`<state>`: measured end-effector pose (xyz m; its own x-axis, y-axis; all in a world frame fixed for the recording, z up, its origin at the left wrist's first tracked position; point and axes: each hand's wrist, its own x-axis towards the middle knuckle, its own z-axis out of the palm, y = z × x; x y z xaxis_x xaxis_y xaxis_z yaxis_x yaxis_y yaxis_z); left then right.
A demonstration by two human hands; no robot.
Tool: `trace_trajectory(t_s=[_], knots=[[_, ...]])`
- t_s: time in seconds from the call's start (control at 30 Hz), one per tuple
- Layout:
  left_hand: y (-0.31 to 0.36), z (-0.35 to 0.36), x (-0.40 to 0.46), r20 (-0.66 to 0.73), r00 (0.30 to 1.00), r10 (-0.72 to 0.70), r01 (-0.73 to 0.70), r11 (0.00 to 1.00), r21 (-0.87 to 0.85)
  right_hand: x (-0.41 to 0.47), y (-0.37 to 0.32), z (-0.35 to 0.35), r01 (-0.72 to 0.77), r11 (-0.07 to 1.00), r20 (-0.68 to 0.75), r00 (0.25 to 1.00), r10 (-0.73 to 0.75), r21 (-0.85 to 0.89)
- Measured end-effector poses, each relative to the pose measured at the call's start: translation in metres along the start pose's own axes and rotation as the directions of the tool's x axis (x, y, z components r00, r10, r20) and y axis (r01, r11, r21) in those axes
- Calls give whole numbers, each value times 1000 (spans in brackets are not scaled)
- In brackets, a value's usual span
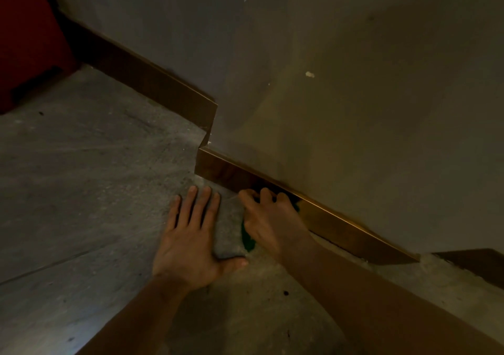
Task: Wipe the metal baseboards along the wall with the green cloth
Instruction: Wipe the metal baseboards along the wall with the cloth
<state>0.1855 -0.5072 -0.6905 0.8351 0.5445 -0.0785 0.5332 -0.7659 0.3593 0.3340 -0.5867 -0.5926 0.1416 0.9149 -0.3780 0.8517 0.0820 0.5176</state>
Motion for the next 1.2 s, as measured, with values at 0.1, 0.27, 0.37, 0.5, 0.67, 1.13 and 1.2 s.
trace_trajectory(t_s=[0.1,0.27,0.37,0.5,0.67,1.13,1.2], knots=[[0,0,0,-2,1000,5,-5,1000,0,-3,1,6,2,1000,2,1000,-2,1],[1,-2,-1,-12,1000,1,-1,1000,19,-9,3,10,-18,1000,23,1000,18,-5],[1,-3,-1,-10,1000,-1,2,999,32,-11,4,12,-24,1000,44,999,24,-9],[1,-3,0,-10,1000,-5,5,999,36,-15,6,9,-41,999,69,997,40,2],[1,-1,0,-14,1000,-2,3,999,44,-21,9,8,-24,1000,102,995,22,17],[1,-2,-1,-22,1000,-14,15,999,32,-43,6,4,-271,953,293,930,223,135],[1,-2,-1,-19,1000,-8,8,999,31,-53,7,3,-328,922,305,917,258,205]])
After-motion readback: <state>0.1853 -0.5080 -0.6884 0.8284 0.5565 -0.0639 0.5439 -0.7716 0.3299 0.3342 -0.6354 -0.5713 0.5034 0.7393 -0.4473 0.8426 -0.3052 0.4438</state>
